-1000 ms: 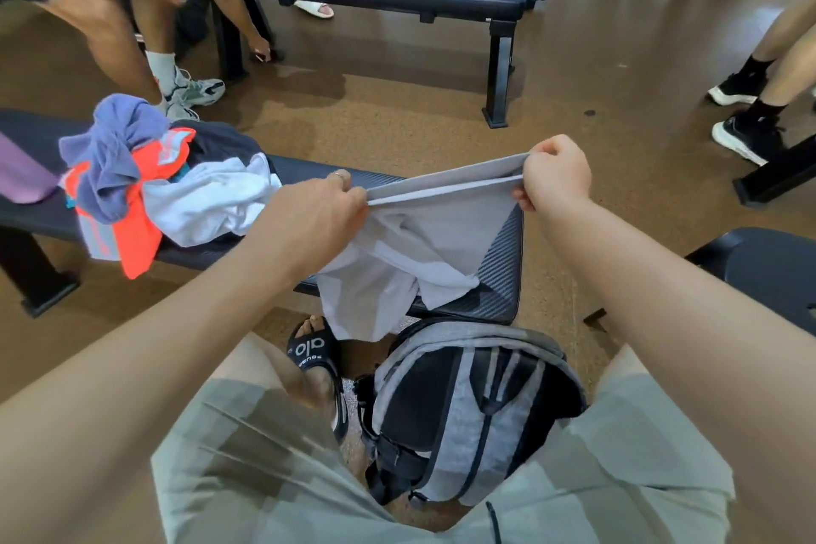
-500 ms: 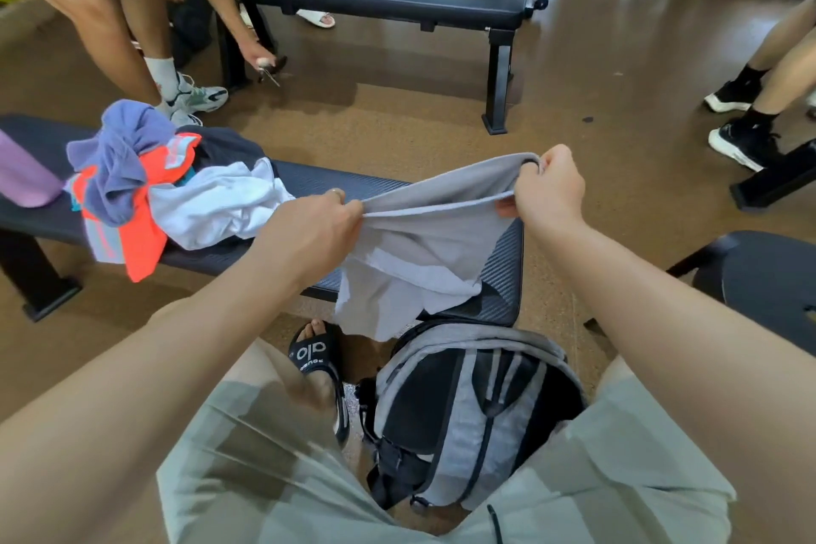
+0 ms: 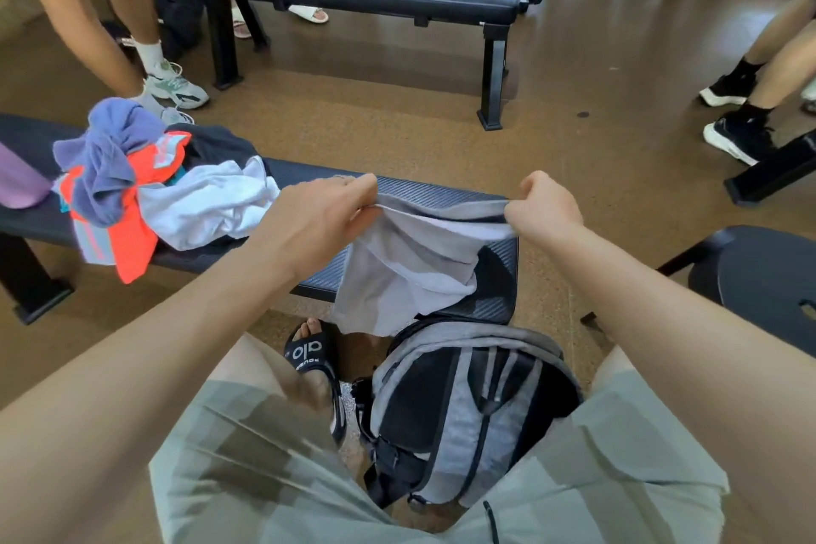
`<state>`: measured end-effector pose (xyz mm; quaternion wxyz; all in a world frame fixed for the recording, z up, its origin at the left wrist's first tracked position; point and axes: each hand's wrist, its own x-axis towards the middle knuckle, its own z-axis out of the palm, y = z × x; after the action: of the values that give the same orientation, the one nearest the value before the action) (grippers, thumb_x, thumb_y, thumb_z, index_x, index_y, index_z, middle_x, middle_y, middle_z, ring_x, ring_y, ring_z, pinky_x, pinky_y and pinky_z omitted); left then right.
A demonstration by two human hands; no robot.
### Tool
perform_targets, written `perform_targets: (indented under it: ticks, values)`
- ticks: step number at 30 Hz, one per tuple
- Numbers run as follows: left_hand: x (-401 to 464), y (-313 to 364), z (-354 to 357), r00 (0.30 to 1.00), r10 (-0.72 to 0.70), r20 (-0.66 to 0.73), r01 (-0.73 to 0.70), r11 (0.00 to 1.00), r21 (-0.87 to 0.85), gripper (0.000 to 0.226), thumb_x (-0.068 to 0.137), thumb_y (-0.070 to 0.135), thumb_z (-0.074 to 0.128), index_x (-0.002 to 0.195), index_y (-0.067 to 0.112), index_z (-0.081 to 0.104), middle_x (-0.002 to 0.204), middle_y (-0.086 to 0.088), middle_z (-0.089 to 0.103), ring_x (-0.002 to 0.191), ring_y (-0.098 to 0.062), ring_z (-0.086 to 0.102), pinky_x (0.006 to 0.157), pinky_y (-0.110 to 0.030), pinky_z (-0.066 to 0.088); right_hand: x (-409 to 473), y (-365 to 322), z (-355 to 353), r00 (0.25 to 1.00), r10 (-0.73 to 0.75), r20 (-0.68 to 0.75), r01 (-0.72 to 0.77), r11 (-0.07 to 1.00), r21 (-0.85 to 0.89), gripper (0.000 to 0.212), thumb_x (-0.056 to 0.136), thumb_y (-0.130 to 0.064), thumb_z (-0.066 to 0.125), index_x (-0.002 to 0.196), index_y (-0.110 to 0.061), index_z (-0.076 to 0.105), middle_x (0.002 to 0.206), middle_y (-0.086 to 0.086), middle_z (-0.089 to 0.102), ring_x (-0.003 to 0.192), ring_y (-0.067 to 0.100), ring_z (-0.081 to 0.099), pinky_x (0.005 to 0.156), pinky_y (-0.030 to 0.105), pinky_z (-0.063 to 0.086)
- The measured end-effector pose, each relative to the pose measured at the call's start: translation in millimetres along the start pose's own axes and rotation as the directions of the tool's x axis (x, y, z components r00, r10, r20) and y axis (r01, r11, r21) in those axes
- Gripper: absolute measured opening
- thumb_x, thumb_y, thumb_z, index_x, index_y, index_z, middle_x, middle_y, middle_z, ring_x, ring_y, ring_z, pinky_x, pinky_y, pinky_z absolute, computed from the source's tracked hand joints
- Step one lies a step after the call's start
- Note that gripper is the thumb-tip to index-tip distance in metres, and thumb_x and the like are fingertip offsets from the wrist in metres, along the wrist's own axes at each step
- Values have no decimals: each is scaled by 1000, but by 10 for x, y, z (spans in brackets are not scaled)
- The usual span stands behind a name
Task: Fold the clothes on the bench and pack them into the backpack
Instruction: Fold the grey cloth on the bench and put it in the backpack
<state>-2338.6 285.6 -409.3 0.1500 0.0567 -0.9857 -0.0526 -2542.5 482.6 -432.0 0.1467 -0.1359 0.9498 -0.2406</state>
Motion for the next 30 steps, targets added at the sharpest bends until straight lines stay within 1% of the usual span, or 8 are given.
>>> perform_targets:
  ticks: [3, 5, 7, 9, 12, 18, 25, 30]
  values:
    - [110, 132, -39, 1000, 10, 19, -7, 991, -131, 21, 98, 25, 60, 93, 18, 41, 67, 5, 49, 62, -25, 48, 54, -40, 40, -206, -187, 73, 910, -415, 9, 411, 903, 127, 58, 83, -8, 60, 136, -28, 52, 139, -4, 55, 129, 17, 49, 107, 41, 43]
    - [173, 213, -86, 998, 51, 31, -44, 980, -195, 18, 97, 23, 61, 97, 15, 45, 67, 3, 52, 61, -21, 46, 56, -40, 40, -422, -362, 96, 790, -594, 153, 498, 767, 405, 59, 80, -9, 61, 134, -33, 54, 134, -11, 59, 127, 4, 50, 106, 32, 43]
    - [217, 256, -143, 997, 80, 22, -71, 961, -266, 16, 96, 19, 62, 99, 13, 47, 70, 1, 55, 62, -21, 48, 57, -42, 42, -545, -477, 149, 704, -675, 224, 507, 697, 506, 47, 77, -13, 62, 118, -35, 60, 118, -12, 66, 116, 6, 58, 96, 33, 50]
    - [235, 256, -186, 997, 74, 10, -67, 948, -311, 14, 97, 19, 61, 100, 13, 48, 72, 0, 57, 64, -20, 51, 58, -44, 43, -584, -542, 170, 689, -705, 171, 554, 664, 503, 28, 76, -15, 62, 100, -29, 63, 94, -10, 68, 94, 12, 63, 81, 39, 53]
    - [197, 237, -203, 999, 43, -4, -41, 936, -350, 10, 100, 19, 57, 105, 12, 50, 75, 1, 60, 66, -18, 54, 60, -44, 46, -571, -553, 135, 678, -726, 113, 592, 631, 501, 18, 84, -12, 65, 92, -28, 65, 76, -18, 63, 74, 2, 57, 69, 23, 44]
    - [67, 243, -101, 994, -109, -17, 88, 878, -470, 10, 98, 13, 57, 106, 16, 52, 86, 6, 63, 79, -16, 60, 70, -35, 50, -523, -522, 128, 712, -697, 86, 571, 646, 507, 7, 91, -17, 67, 95, -19, 72, 90, 0, 74, 90, 23, 69, 86, 50, 54]
    - [80, 345, -122, 885, -453, -107, 266, 682, -681, 5, 98, 15, 58, 99, 14, 53, 81, 3, 61, 70, -9, 54, 65, -22, 44, -572, -615, 61, 756, -654, 32, 565, 676, 474, 10, 93, -19, 65, 85, -17, 70, 82, -2, 71, 83, 21, 66, 80, 44, 53]
    - [76, 395, -171, 892, -448, -53, 274, 633, -724, 14, 98, 25, 61, 101, 15, 52, 83, 3, 61, 71, -7, 54, 66, -25, 46, -588, -676, -4, 776, -630, -26, 548, 653, 522, 10, 95, -18, 63, 88, -13, 68, 87, 4, 70, 87, 25, 65, 78, 44, 52]
